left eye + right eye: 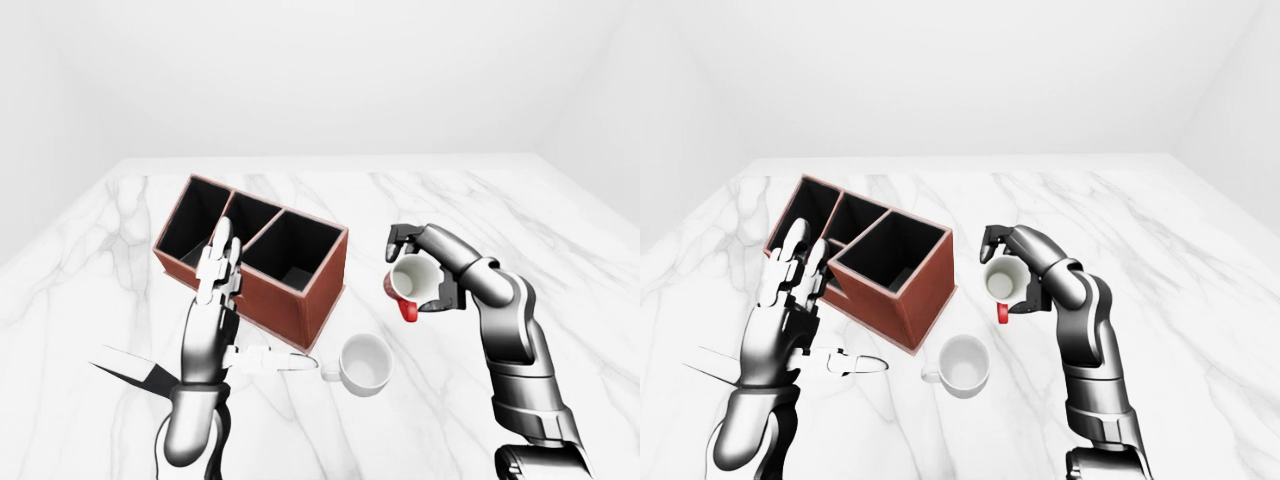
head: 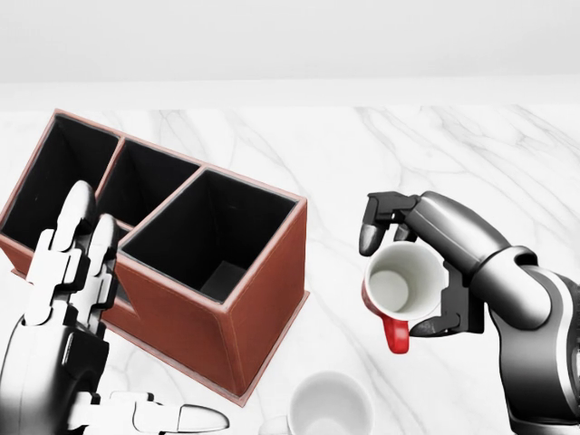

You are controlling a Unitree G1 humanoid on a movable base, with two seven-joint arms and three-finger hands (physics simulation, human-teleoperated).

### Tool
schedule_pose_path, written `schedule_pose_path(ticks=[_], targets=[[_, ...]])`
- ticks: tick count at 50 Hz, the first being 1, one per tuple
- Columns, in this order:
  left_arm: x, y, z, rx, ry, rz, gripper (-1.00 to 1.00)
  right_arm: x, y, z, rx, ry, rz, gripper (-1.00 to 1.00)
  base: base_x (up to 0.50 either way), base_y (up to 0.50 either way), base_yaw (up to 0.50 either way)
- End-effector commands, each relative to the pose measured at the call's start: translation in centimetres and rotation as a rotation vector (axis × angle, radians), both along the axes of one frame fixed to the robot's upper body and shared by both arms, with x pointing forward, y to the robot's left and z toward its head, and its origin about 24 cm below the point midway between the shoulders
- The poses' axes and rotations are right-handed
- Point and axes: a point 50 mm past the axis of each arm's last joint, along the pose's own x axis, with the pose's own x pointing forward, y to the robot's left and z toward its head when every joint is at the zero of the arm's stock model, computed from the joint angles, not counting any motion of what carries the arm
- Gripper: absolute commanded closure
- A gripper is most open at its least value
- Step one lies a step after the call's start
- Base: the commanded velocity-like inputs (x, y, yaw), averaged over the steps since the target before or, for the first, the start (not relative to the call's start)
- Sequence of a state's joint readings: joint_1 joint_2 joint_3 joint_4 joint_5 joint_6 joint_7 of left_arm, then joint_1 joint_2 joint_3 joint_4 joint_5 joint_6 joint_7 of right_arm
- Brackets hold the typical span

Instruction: Pick up the red mug and place it to the right of the caddy.

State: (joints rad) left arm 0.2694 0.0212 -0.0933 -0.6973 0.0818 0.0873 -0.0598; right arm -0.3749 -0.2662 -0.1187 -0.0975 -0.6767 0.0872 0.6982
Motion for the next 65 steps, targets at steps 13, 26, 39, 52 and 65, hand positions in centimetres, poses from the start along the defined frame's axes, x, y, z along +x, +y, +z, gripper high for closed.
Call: schedule_pose_path(ticks=[13, 26, 39, 52, 65], targets=[[0.0, 0.2, 0.1, -0.003, -0.003, 0.005, -1.0, 1.7, 2.5, -1.0, 0.106, 0.069, 0.091, 1.0, 0.0, 0.0, 0.0], [0.0, 0.3, 0.1, -0.004, -0.006, 0.006, -1.0, 2.9, 2.6, -1.9, 0.17, 0.091, 0.054, 1.0, 0.0, 0.0, 0.0], [-0.1, 0.2, 0.2, -0.004, -0.007, 0.006, -1.0, 3.8, 2.7, -3.2, 0.221, 0.125, 0.01, 1.0, 0.0, 0.0, 0.0], [-0.2, 0.2, 0.3, -0.004, -0.013, 0.007, -1.0, 4.0, 2.8, -4.2, 0.219, 0.148, -0.012, 1.0, 0.0, 0.0, 0.0], [-0.1, 0.3, 0.2, -0.005, -0.01, 0.008, -1.0, 3.6, 3.0, -5.5, 0.179, 0.189, -0.015, 1.0, 0.0, 0.0, 0.0]])
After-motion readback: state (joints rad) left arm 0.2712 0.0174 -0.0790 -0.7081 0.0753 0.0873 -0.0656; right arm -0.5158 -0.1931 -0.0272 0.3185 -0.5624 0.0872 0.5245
